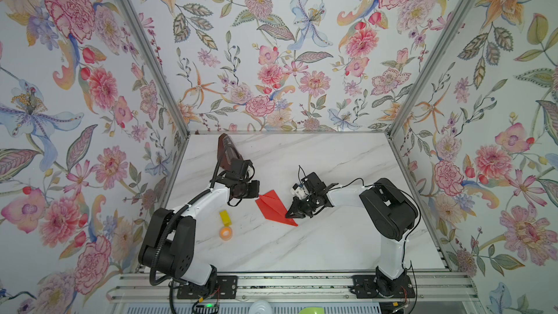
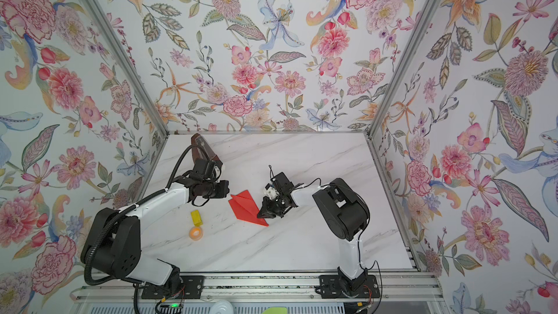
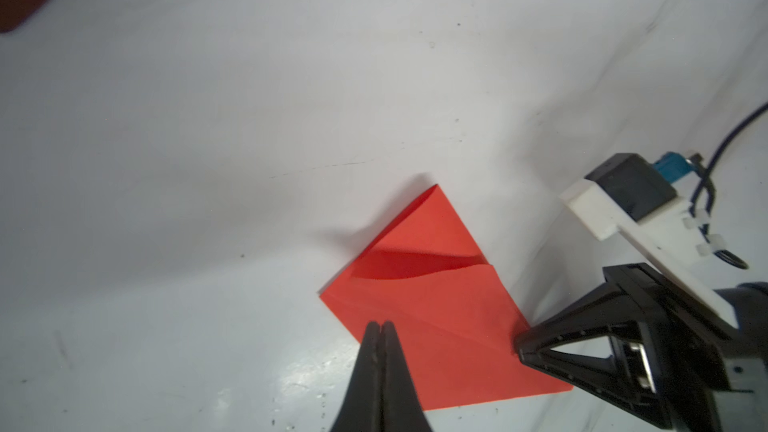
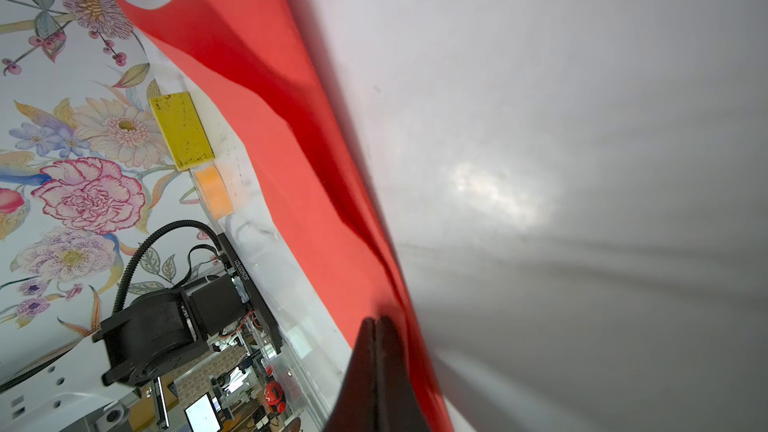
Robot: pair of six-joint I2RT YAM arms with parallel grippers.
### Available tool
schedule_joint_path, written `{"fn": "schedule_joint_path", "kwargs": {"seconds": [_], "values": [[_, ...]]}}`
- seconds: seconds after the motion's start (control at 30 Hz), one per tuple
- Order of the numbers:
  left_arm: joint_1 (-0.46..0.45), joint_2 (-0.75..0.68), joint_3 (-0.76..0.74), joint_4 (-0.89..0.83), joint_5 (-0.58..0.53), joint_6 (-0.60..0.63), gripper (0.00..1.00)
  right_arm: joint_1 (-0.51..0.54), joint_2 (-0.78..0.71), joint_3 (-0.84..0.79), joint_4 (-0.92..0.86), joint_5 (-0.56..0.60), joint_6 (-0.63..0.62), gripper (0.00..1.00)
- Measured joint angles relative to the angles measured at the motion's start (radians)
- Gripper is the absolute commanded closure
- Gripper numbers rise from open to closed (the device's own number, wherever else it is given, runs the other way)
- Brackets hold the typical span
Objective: Fold a paper plane with a square sheet of paper (fold left side to right side)
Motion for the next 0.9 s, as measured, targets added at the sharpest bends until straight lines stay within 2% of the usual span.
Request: {"fn": "schedule_joint_path", "kwargs": {"seconds": [0.13, 0.27, 0.47, 0.9], "values": [[-0.087, 0.072, 0.024, 0.027, 0.017, -0.027, 0.97, 0.006, 0.0, 0.019, -0.032, 0.018, 0.0, 1.0], [-0.136, 0.166, 0.029, 0.046, 0.026, -0.045, 0.99, 0.012, 0.0, 0.034, -0.06, 0.036, 0.0, 1.0], [-0.138, 0.248, 0.029, 0.052, 0.016, -0.06, 1.0, 0.014, 0.0, 0.036, -0.069, 0.041, -0.001, 1.0], [-0.123, 0.271, 0.032, 0.102, 0.035, -0.059, 1.0, 0.016, -0.084, -0.087, -0.021, 0.064, -0.015, 1.0]]}}
